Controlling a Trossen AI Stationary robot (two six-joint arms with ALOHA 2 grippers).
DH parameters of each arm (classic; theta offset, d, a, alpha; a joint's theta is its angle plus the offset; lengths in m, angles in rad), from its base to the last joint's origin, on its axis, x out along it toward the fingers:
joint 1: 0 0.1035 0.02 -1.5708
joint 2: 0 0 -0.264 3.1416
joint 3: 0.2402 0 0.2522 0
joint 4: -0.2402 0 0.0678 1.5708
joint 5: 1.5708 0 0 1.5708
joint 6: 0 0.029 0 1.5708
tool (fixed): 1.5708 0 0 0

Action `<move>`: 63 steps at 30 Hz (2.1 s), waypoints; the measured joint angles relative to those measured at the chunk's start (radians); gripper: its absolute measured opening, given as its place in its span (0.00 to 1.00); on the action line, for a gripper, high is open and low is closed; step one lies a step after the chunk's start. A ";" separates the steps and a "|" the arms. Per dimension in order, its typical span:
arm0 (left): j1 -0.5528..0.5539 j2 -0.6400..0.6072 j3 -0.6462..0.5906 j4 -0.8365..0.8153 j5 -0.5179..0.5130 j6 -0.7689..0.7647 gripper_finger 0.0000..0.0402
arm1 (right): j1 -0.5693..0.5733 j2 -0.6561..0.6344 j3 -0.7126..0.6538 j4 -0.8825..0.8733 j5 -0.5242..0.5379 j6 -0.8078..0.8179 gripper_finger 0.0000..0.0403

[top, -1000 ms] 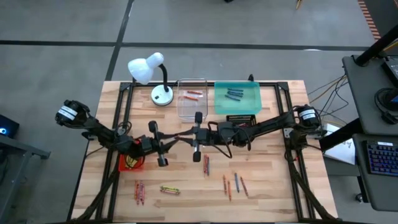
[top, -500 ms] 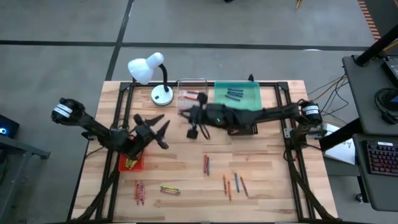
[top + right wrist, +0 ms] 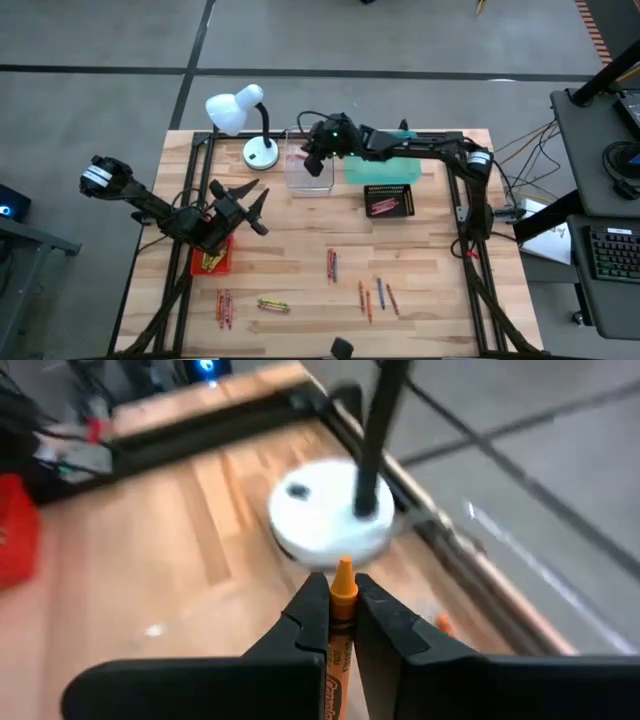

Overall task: Sort crayons
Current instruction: Put the orange crayon into the transparent bin

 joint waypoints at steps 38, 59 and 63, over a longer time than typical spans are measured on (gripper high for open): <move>0.005 0.001 -0.002 -0.039 -0.009 0.000 0.38 | -0.018 0.177 0.200 -0.237 0.001 -0.035 0.04; 0.005 0.001 -0.002 -0.045 -0.016 0.007 0.38 | -0.018 0.274 0.227 -0.367 0.031 -0.093 0.13; 0.005 0.001 -0.002 -0.047 -0.016 0.007 0.38 | -0.018 0.275 0.227 -0.339 0.027 -0.083 0.17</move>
